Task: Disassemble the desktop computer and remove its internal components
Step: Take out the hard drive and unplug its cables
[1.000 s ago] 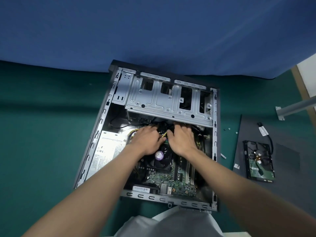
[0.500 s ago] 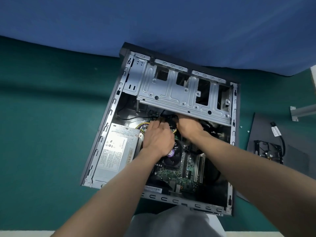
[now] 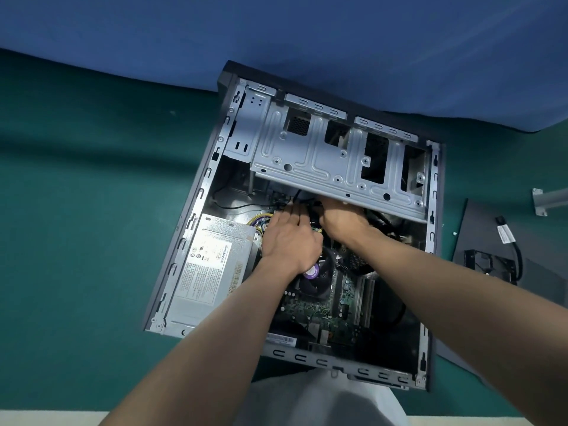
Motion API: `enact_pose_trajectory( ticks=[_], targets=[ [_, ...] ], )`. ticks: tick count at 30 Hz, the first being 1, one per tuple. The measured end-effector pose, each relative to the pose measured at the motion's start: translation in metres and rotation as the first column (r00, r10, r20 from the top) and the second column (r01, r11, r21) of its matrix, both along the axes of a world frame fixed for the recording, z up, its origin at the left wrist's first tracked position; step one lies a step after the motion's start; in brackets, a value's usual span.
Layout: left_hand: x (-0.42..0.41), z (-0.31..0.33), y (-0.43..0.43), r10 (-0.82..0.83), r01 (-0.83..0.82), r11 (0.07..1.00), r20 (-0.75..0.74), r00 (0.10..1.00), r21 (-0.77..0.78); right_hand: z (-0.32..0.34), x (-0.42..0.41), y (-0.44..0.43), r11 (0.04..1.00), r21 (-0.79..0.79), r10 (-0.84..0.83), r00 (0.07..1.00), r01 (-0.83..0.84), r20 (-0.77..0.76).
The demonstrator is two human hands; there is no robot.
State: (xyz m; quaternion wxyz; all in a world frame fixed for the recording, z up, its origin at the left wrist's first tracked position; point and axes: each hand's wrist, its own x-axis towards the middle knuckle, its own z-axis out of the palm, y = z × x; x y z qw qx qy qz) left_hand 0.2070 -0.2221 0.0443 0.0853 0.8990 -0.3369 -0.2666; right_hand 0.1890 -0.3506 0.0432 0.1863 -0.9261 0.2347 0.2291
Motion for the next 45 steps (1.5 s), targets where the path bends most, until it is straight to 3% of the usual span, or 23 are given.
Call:
enact_pose_trajectory(
  ticks=[8,13,20,24,28,34,39,42,45],
  targets=[
    [0.003,0.003,0.000,-0.043,0.043,0.998,-0.007,0.999,0.053,-0.005,0.006,-0.013,0.990,0.010,0.139,0.989,-0.139,-0.043],
    [0.002,0.003,-0.001,-0.038,0.039,0.997,-0.020,0.999,0.061,-0.010,-0.002,-0.006,0.993,-0.072,0.096,0.994,-0.093,0.043],
    [0.004,0.002,-0.001,-0.037,0.039,0.996,-0.021,0.999,0.078,-0.011,0.006,-0.015,0.961,-0.165,0.214,0.975,-0.222,-0.067],
    [0.003,0.002,-0.002,-0.036,0.037,0.997,-0.023,0.999,0.074,-0.013,0.000,-0.010,0.989,-0.101,0.116,0.991,-0.108,0.070],
    [0.005,0.004,-0.001,-0.039,0.041,0.996,-0.032,0.999,0.078,-0.014,0.007,-0.018,0.985,-0.088,0.150,0.989,-0.149,0.004],
    [0.004,0.006,0.000,-0.043,0.046,0.996,-0.044,0.998,0.078,-0.012,-0.001,-0.010,0.988,-0.080,0.140,0.987,-0.134,0.074],
    [0.005,0.007,0.000,-0.044,0.049,0.995,-0.056,0.997,0.092,-0.008,0.005,-0.012,0.976,-0.099,0.192,0.981,-0.193,-0.019],
    [0.003,0.007,-0.001,-0.048,0.052,0.994,-0.054,0.997,0.093,-0.007,-0.003,-0.006,0.986,-0.090,0.146,0.987,-0.140,0.065],
    [0.004,0.006,-0.001,-0.040,0.045,0.995,-0.058,0.998,0.095,-0.003,0.002,-0.007,0.987,-0.096,0.131,0.991,-0.127,0.036]
  ],
)
